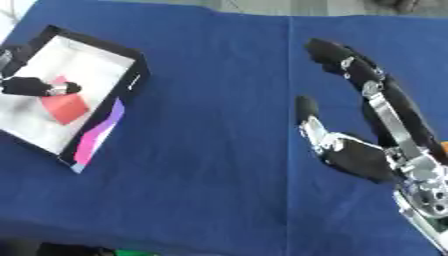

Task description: Pick up the objects with one hand, pass them to the other hand, and then place them into the box on the other side of the table.

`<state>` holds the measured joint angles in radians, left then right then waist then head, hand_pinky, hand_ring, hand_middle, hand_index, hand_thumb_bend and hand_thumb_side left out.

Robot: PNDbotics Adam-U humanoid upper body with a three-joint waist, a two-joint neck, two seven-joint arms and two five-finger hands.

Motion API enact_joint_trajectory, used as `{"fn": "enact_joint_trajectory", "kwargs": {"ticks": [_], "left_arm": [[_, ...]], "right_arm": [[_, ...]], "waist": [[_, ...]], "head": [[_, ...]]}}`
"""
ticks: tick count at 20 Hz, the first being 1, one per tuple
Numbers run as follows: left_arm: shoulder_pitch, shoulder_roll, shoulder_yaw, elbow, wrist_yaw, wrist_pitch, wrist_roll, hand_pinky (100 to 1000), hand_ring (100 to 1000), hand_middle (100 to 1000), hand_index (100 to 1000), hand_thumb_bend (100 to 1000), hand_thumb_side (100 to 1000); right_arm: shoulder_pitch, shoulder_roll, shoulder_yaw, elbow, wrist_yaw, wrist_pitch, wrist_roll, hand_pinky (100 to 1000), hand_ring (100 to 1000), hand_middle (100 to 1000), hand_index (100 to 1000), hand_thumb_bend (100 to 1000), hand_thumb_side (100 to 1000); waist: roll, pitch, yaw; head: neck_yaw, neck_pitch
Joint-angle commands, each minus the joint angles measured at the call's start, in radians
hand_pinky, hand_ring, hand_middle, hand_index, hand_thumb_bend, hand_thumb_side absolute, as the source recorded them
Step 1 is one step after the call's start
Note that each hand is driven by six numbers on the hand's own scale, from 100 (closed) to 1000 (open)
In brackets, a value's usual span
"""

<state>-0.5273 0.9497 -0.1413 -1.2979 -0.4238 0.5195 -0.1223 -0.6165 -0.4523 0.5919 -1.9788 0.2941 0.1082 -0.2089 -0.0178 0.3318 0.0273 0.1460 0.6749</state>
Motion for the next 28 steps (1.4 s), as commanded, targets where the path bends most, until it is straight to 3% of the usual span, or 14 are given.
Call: {"fn": "enact_joint_trajectory", "kwargs": {"ticks": [1, 2, 3, 4, 5, 7, 9, 11, 13, 15, 18, 25, 28], "left_arm": [[-0.010, 0.023, 0.044, -0.035, 0.000, 0.036, 0.035, 847, 788, 725, 897, 489, 578], [-0.005, 0.018, 0.061, -0.076, 0.023, 0.052, 0.073, 836, 772, 709, 879, 445, 615], [0.004, 0.009, 0.082, -0.132, 0.065, 0.061, 0.121, 822, 741, 676, 839, 364, 692], [0.017, -0.001, 0.103, -0.192, 0.124, 0.066, 0.179, 810, 720, 659, 832, 333, 741], [0.029, -0.010, 0.118, -0.250, 0.184, 0.064, 0.241, 797, 703, 653, 835, 327, 799], [0.062, -0.038, 0.140, -0.365, 0.294, 0.032, 0.363, 797, 721, 700, 871, 276, 947], [0.102, -0.078, 0.157, -0.467, 0.390, -0.013, 0.466, 803, 743, 738, 905, 286, 995], [0.140, -0.122, 0.168, -0.550, 0.460, -0.058, 0.536, 809, 753, 750, 917, 310, 1000], [0.177, -0.172, 0.176, -0.612, 0.529, -0.101, 0.584, 811, 752, 753, 926, 353, 963], [0.202, -0.221, 0.183, -0.655, 0.601, -0.142, 0.621, 807, 748, 750, 920, 368, 900], [0.228, -0.271, 0.186, -0.690, 0.676, -0.199, 0.652, 809, 750, 755, 917, 369, 874], [0.247, -0.297, 0.186, -0.702, 0.684, -0.232, 0.665, 809, 748, 752, 905, 358, 863], [0.250, -0.297, 0.186, -0.700, 0.677, -0.225, 0.665, 808, 747, 751, 901, 350, 866]], "right_arm": [[-0.012, -0.012, -0.026, -0.021, -0.011, -0.008, -0.013, 897, 898, 877, 949, 100, 561], [-0.013, -0.017, -0.037, -0.021, -0.014, -0.011, -0.019, 897, 898, 880, 948, 100, 746], [-0.013, -0.027, -0.053, -0.021, -0.017, -0.014, -0.024, 896, 898, 878, 946, 100, 504], [-0.013, -0.040, -0.071, -0.021, -0.020, -0.017, -0.022, 895, 897, 877, 942, 100, 483], [-0.012, -0.059, -0.092, -0.021, -0.021, -0.016, -0.009, 895, 895, 872, 937, 100, 478], [-0.003, -0.110, -0.135, -0.021, -0.029, 0.006, 0.071, 895, 893, 873, 937, 100, 595], [0.012, -0.168, -0.192, -0.021, -0.075, 0.025, 0.180, 898, 898, 879, 944, 100, 630], [0.035, -0.237, -0.250, -0.021, -0.129, 0.026, 0.274, 902, 902, 881, 951, 100, 639], [0.069, -0.316, -0.310, -0.021, -0.167, 0.009, 0.367, 909, 909, 881, 954, 100, 591], [0.110, -0.386, -0.366, -0.021, -0.182, -0.025, 0.447, 916, 919, 890, 957, 100, 563], [0.163, -0.461, -0.431, -0.021, -0.175, -0.068, 0.534, 925, 931, 898, 960, 100, 513], [0.285, -0.584, -0.509, -0.021, -0.108, -0.152, 0.682, 944, 947, 906, 961, 100, 464], [0.337, -0.617, -0.533, -0.021, -0.073, -0.193, 0.726, 948, 948, 891, 936, 100, 374]], "waist": [[0.006, -0.020, 0.004], [0.005, -0.022, 0.005], [0.003, -0.024, 0.005], [0.002, -0.026, 0.005], [0.000, -0.028, 0.004], [-0.004, -0.034, -0.001], [-0.008, -0.039, -0.010], [-0.011, -0.041, -0.017], [-0.013, -0.042, -0.023], [-0.014, -0.043, -0.026], [-0.012, -0.045, -0.030], [-0.011, -0.046, -0.035], [-0.011, -0.044, -0.037]], "head": [[-0.046, 0.008], [-0.079, 0.017], [-0.114, 0.026], [-0.145, 0.033], [-0.169, 0.039], [-0.202, 0.052], [-0.223, 0.058], [-0.241, 0.062], [-0.258, 0.064], [-0.275, 0.065], [-0.293, 0.063], [-0.314, 0.047], [-0.322, 0.041]]}}
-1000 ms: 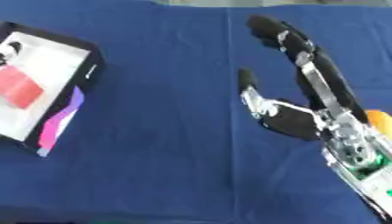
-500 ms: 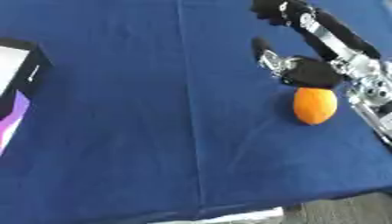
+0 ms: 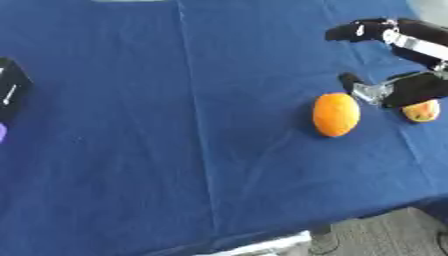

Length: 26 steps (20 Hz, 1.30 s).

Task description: Pick up the objects with one hand, pass them to the other hand, and then place them into the box on the other side of the table.

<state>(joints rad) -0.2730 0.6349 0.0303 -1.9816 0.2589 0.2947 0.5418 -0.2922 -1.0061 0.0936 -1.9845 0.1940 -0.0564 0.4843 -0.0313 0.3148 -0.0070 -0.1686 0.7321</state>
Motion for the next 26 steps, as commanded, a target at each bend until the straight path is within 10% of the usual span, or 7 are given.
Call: {"fn": "enact_joint_trajectory", "kwargs": {"ticks": [1, 15, 26], "left_arm": [[-0.003, 0.018, 0.015, -0.015, -0.007, 0.003, 0.001, 808, 747, 750, 899, 348, 867], [-0.003, -0.008, 0.014, -0.018, -0.026, 0.006, -0.005, 805, 742, 741, 878, 337, 860], [-0.008, -0.020, 0.016, -0.018, -0.031, -0.011, 0.008, 803, 736, 731, 870, 330, 854]], "right_arm": [[0.028, -0.067, -0.039, -0.016, 0.036, -0.040, 0.039, 949, 948, 890, 933, 100, 363], [0.076, -0.026, 0.035, -0.016, 0.361, 0.056, -0.128, 944, 934, 861, 943, 292, 176], [0.109, 0.003, 0.075, -0.016, 0.513, 0.155, -0.054, 944, 934, 856, 941, 379, 204]], "waist": [[0.002, -0.026, -0.003], [0.023, -0.006, 0.024], [0.035, 0.009, 0.034]], "head": [[-0.008, -0.018], [0.032, -0.086], [0.027, -0.083]]}}
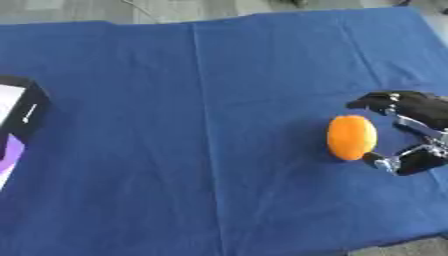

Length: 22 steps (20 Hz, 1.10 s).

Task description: Pick up the objects with one hand, pass them to the other hand, and then place them into the box on the other side of the table.

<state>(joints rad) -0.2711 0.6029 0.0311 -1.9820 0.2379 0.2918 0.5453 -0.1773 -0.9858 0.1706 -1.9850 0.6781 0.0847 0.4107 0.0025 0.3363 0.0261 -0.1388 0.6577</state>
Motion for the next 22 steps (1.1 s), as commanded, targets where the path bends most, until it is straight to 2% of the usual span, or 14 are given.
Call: {"fn": "enact_joint_trajectory", "kwargs": {"ticks": [1, 2, 6, 10, 11, 13, 17, 22], "left_arm": [[-0.010, 0.011, 0.015, -0.018, -0.013, -0.011, 0.005, 802, 734, 729, 869, 328, 855], [-0.011, 0.009, 0.015, -0.018, -0.017, -0.014, 0.006, 801, 733, 728, 870, 326, 857], [-0.010, -0.004, 0.014, -0.018, -0.023, -0.018, 0.011, 799, 731, 723, 864, 325, 857], [-0.006, -0.016, 0.013, -0.018, -0.031, -0.018, 0.011, 799, 730, 722, 859, 321, 859], [-0.004, -0.018, 0.013, -0.018, -0.032, -0.018, 0.010, 799, 730, 720, 856, 320, 859], [-0.001, -0.022, 0.014, -0.018, -0.033, -0.017, 0.010, 799, 729, 719, 849, 319, 859], [0.001, -0.031, 0.017, -0.018, -0.031, -0.017, 0.014, 796, 723, 706, 835, 314, 859], [0.004, -0.034, 0.015, -0.018, -0.025, -0.016, 0.014, 794, 716, 688, 820, 306, 860]], "right_arm": [[-0.008, -0.017, 0.000, -0.015, 0.040, 0.022, 0.026, 943, 932, 852, 939, 396, 183], [-0.010, -0.016, 0.002, -0.015, 0.053, 0.030, 0.031, 942, 929, 850, 937, 409, 170], [-0.025, -0.003, 0.014, 0.008, 0.080, 0.072, 0.015, 928, 900, 821, 936, 360, 118], [-0.044, 0.014, 0.026, 0.060, 0.088, 0.116, -0.036, 908, 852, 755, 900, 289, 100], [-0.048, 0.018, 0.029, 0.072, 0.087, 0.125, -0.050, 900, 835, 735, 889, 243, 100], [-0.053, 0.025, 0.029, 0.090, 0.083, 0.155, -0.090, 879, 790, 658, 823, 103, 100], [-0.063, 0.034, 0.035, 0.116, 0.074, 0.211, -0.193, 859, 714, 532, 705, 100, 100], [-0.075, 0.049, 0.046, 0.140, 0.055, 0.201, -0.282, 828, 635, 434, 563, 100, 100]], "waist": [[0.003, -0.012, 0.002], [0.003, -0.011, 0.003], [0.006, -0.006, 0.007], [0.008, -0.001, 0.014], [0.009, 0.000, 0.015], [0.009, 0.002, 0.017], [0.010, 0.005, 0.020], [0.013, 0.008, 0.025]], "head": [[-0.004, -0.008], [-0.005, -0.007], [-0.007, -0.009], [-0.010, -0.013], [-0.010, -0.014], [-0.012, -0.015], [-0.014, -0.018], [-0.017, -0.018]]}}
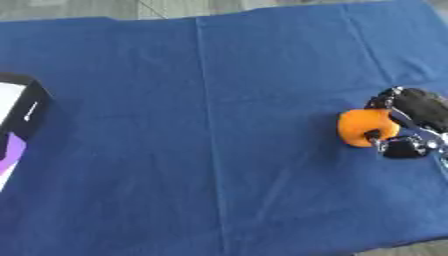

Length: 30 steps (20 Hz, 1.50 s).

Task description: Pick up the objects with one hand, pass them to the other hand, and then place them into the box on the other side of the table.

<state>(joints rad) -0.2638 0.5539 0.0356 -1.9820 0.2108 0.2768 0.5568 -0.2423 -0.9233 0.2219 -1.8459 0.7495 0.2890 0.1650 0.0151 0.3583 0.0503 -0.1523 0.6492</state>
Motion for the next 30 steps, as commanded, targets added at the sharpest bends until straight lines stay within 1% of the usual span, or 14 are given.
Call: {"fn": "enact_joint_trajectory", "kwargs": {"ticks": [1, 4, 7, 9, 11, 13, 14, 15, 18, 21, 22, 23, 26, 30], "left_arm": [[-0.004, 0.015, 0.011, -0.018, 0.001, -0.001, 0.002, 793, 714, 686, 818, 303, 860], [-0.006, 0.020, 0.011, -0.018, -0.004, -0.002, 0.001, 793, 711, 685, 821, 300, 859], [-0.013, 0.034, 0.010, -0.018, -0.017, -0.001, -0.002, 792, 711, 695, 839, 300, 859], [-0.021, 0.046, 0.007, -0.018, -0.028, 0.001, -0.009, 792, 714, 710, 857, 302, 864], [-0.032, 0.063, 0.003, -0.018, -0.035, 0.008, -0.018, 792, 714, 712, 858, 299, 859], [-0.043, 0.081, -0.002, -0.018, -0.038, 0.015, -0.026, 788, 715, 713, 859, 298, 855], [-0.051, 0.092, -0.005, -0.018, -0.039, 0.019, -0.030, 786, 715, 713, 860, 299, 851], [-0.058, 0.104, -0.007, -0.018, -0.040, 0.022, -0.035, 784, 715, 714, 861, 298, 848], [-0.084, 0.144, -0.017, -0.018, -0.045, 0.037, -0.053, 779, 717, 716, 861, 308, 830], [-0.121, 0.196, -0.040, -0.018, -0.044, 0.056, -0.088, 775, 719, 720, 865, 311, 823], [-0.133, 0.212, -0.047, -0.018, -0.041, 0.060, -0.103, 774, 719, 720, 862, 310, 823], [-0.145, 0.228, -0.056, -0.018, -0.038, 0.062, -0.121, 775, 720, 721, 860, 308, 822], [-0.178, 0.275, -0.082, -0.018, -0.020, 0.078, -0.170, 777, 722, 722, 858, 301, 828], [-0.221, 0.345, -0.126, -0.018, 0.004, 0.107, -0.267, 780, 727, 721, 855, 291, 837]], "right_arm": [[-0.011, -0.011, -0.008, -0.005, -0.034, -0.004, -0.047, 823, 629, 429, 556, 100, 100], [-0.017, -0.006, -0.022, -0.036, -0.109, 0.005, -0.064, 808, 614, 412, 549, 100, 100], [-0.032, 0.012, -0.050, -0.118, -0.235, 0.030, -0.091, 799, 606, 408, 555, 100, 100], [-0.059, 0.033, -0.065, -0.145, -0.325, 0.021, -0.129, 801, 601, 407, 561, 100, 100], [-0.094, 0.064, -0.071, -0.152, -0.429, -0.011, -0.175, 809, 595, 408, 566, 100, 183], [-0.122, 0.093, -0.067, -0.154, -0.525, -0.042, -0.211, 809, 586, 406, 568, 100, 316], [-0.135, 0.108, -0.060, -0.154, -0.565, -0.056, -0.224, 809, 582, 406, 568, 100, 356], [-0.146, 0.123, -0.052, -0.154, -0.598, -0.068, -0.234, 807, 580, 405, 569, 100, 397], [-0.181, 0.182, -0.023, -0.154, -0.675, -0.081, -0.274, 802, 577, 408, 573, 100, 456], [-0.217, 0.264, 0.030, -0.154, -0.739, -0.058, -0.359, 798, 574, 409, 576, 100, 478], [-0.226, 0.284, 0.051, -0.154, -0.759, -0.050, -0.381, 796, 573, 409, 577, 100, 433], [-0.233, 0.304, 0.072, -0.154, -0.779, -0.044, -0.400, 794, 573, 411, 579, 100, 497], [-0.261, 0.359, 0.136, -0.154, -0.833, -0.026, -0.467, 799, 575, 415, 583, 100, 510], [-0.301, 0.400, 0.212, -0.154, -0.862, -0.018, -0.471, 800, 576, 418, 586, 100, 517]], "waist": [[0.001, -0.014, 0.001], [0.001, -0.017, 0.000], [0.002, -0.022, -0.005], [0.004, -0.027, -0.008], [0.005, -0.033, -0.012], [0.007, -0.040, -0.015], [0.008, -0.044, -0.016], [0.009, -0.048, -0.016], [0.012, -0.060, -0.020], [0.016, -0.072, -0.022], [0.018, -0.074, -0.022], [0.019, -0.077, -0.023], [0.021, -0.083, -0.024], [0.022, -0.089, -0.024]], "head": [[-0.003, -0.007], [0.000, -0.004], [0.009, 0.002], [0.013, 0.008], [0.019, 0.014], [0.021, 0.020], [0.022, 0.023], [0.024, 0.026], [0.027, 0.034], [0.030, 0.045], [0.030, 0.048], [0.031, 0.051], [0.031, 0.055], [0.044, 0.064]]}}
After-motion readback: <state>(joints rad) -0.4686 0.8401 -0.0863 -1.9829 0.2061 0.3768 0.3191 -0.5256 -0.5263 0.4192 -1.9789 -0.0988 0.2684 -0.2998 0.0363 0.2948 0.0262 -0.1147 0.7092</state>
